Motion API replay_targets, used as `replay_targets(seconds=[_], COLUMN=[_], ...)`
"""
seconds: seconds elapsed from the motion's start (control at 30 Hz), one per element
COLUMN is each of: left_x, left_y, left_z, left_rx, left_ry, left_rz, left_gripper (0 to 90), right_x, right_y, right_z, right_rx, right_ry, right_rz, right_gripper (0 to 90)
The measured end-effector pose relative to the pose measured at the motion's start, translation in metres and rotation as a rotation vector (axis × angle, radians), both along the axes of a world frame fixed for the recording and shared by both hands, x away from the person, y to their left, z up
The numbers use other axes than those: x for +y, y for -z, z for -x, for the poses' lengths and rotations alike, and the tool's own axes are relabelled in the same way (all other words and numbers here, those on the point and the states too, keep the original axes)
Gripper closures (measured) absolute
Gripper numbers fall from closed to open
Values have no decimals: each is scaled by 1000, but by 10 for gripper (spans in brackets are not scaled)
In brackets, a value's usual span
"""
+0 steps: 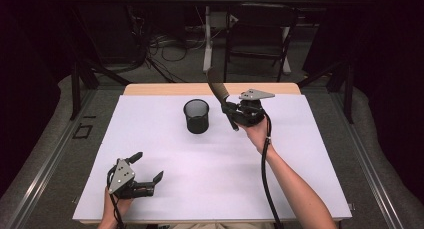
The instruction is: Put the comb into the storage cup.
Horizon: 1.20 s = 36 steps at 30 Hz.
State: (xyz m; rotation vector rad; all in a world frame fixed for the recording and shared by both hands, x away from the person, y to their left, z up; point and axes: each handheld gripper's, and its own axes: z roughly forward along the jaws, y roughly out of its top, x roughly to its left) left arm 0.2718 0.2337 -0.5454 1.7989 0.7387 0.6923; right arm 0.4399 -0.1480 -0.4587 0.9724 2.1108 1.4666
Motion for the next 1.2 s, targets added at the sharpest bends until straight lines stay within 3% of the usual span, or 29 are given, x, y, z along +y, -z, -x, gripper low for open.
replay_targets(seconds=[1.2], left_x=[0], left_y=[0], left_z=[0], left_rx=[0], left_ry=[4], left_rz=[-3], left_gripper=[62], right_x=[12], right_y=[-1], right_z=[-8], right_rx=[-44], right_ry=[3], right_rz=[-65], right_gripper=[725])
